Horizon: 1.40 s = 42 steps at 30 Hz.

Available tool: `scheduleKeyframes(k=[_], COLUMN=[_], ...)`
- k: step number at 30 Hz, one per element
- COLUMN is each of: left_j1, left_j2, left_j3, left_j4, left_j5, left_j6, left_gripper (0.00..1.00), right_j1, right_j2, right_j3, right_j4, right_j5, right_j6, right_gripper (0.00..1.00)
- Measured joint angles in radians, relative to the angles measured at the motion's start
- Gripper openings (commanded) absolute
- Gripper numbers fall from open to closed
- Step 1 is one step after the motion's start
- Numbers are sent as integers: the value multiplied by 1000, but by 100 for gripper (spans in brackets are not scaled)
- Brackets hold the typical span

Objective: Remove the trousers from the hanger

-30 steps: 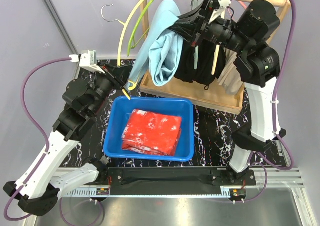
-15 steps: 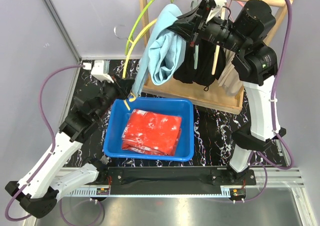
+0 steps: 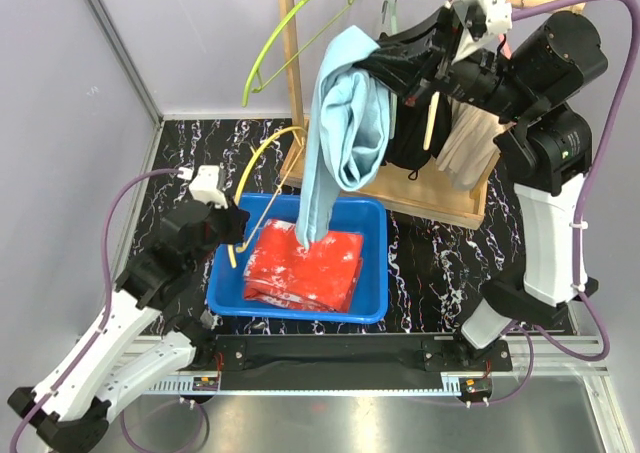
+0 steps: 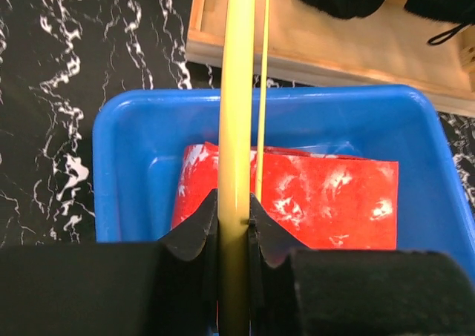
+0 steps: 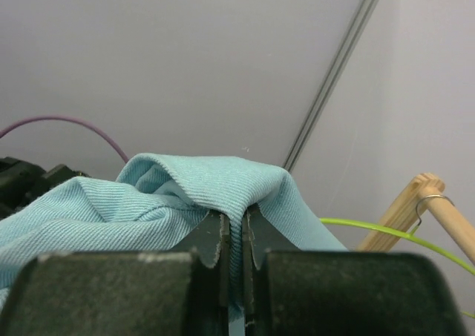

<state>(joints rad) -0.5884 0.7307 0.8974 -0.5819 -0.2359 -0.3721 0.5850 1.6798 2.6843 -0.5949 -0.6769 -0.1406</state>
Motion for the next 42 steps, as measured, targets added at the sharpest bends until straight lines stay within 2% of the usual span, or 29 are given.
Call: scheduleKeyframes(k=[5,12,22,33,37,38,40,41,42], left_j1=[0,0,0,0,0,0,0,0,1], left_j2=[-97,-208,-272,-299,-299,-299,-299,-299,-299], left_j3=[-17,-45,-49,-49,-45,-42,-32,-26,-20], left_j4=[1,-8,-23,-67,-79,-80,-89,-97,-101], left_j5=[8,50,97,113,113,113,112,108,109], left_j6=[32,87,114,119,121,121,121,120,120], left_gripper=[0,0,0,0,0,0,0,0,0], right_j1=[0,2,5,32,99,116,159,177,194], right_j2=[-78,-177,-295,-366,-388,-387,-379,-367,-349], right_j3=[-156,-487,-903,-1036,-1168,-1203,-1284,-1320,-1350], right_j4=[-32,-82,-106,-50,101,136,216,259,298], right_j5=[-53,-143,-151,-129,-125,-124,-103,-90,-75], right_j6=[-43,-95,-168,-182,-101,-85,-48,-35,-21], right_gripper=[0,0,0,0,8,15,19,26,27])
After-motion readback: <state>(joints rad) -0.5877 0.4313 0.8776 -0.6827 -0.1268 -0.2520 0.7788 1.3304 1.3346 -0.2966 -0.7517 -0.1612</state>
